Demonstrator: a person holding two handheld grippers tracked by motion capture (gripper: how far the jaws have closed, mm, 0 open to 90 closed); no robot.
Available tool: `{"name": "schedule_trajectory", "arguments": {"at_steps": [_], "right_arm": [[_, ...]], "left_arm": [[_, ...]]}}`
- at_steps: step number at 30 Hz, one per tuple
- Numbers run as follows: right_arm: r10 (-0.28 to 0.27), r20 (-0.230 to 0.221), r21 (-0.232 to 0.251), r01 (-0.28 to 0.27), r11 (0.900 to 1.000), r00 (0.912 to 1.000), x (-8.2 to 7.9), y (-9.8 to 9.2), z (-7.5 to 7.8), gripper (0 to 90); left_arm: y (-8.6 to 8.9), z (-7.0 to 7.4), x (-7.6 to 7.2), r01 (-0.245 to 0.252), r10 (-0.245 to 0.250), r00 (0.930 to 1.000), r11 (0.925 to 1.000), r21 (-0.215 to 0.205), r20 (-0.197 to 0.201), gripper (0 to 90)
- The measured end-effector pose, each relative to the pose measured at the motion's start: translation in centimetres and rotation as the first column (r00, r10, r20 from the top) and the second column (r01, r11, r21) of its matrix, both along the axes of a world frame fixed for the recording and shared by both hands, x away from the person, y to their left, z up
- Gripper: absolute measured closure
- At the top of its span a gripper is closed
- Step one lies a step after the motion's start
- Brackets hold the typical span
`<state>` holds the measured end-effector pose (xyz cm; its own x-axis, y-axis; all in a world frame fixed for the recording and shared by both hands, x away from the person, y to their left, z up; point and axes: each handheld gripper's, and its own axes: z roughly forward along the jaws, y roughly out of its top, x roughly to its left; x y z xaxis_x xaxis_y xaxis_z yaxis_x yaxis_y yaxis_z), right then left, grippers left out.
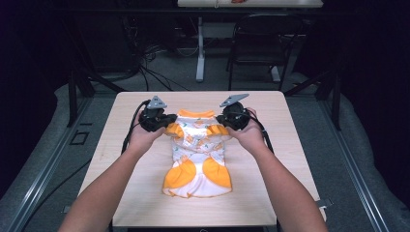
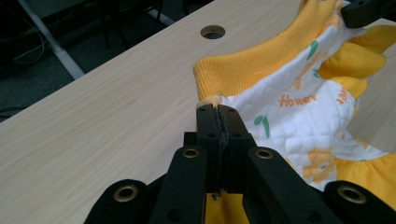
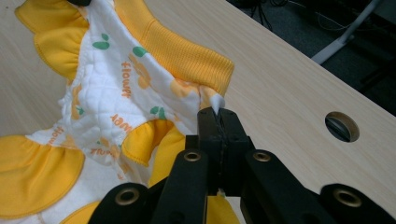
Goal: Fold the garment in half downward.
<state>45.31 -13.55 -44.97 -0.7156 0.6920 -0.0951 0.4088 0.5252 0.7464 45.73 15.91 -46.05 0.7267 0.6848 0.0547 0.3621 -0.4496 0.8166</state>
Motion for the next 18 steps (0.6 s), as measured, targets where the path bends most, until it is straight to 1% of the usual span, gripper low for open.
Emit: {"name": "schedule_trajectory", "arguments": {"at_steps": [7,9,11,14,18], "right_arm": [[0.019,0.008,-0.014,-0.019,1.0,0.9998,-0.8,-0.1,-0.2,89.3],[0.024,0.012,-0.017,-0.024,1.0,0.9996,-1.1,-0.1,-0.2,89.3],[0.03,0.017,-0.018,-0.03,0.999,0.9994,-1.4,-0.1,-0.4,89.3],[0.04,0.016,-0.014,-0.039,0.999,0.9991,-1.9,-0.2,-0.6,89.3],[0.049,0.01,-0.025,-0.048,0.999,0.9988,-2.3,-0.2,-0.9,89.3]], "left_arm": [[-0.2,-0.4,-0.8,0.015,-0.015,0.9998,0.9999,0.004,0.012,88.7],[-0.1,-0.5,-1.0,0.024,-0.024,0.9997,0.9996,0.012,0.01,88.7],[-0.1,-0.7,-1.3,0.03,-0.03,0.9995,0.9995,-0.001,0.008,88.7],[0.0,-0.9,-1.7,0.039,-0.038,0.9992,0.9993,-0.003,0.008,88.7],[-0.1,-1.2,-2.3,0.053,-0.053,0.9986,0.9986,-0.005,0.005,88.7]]}}
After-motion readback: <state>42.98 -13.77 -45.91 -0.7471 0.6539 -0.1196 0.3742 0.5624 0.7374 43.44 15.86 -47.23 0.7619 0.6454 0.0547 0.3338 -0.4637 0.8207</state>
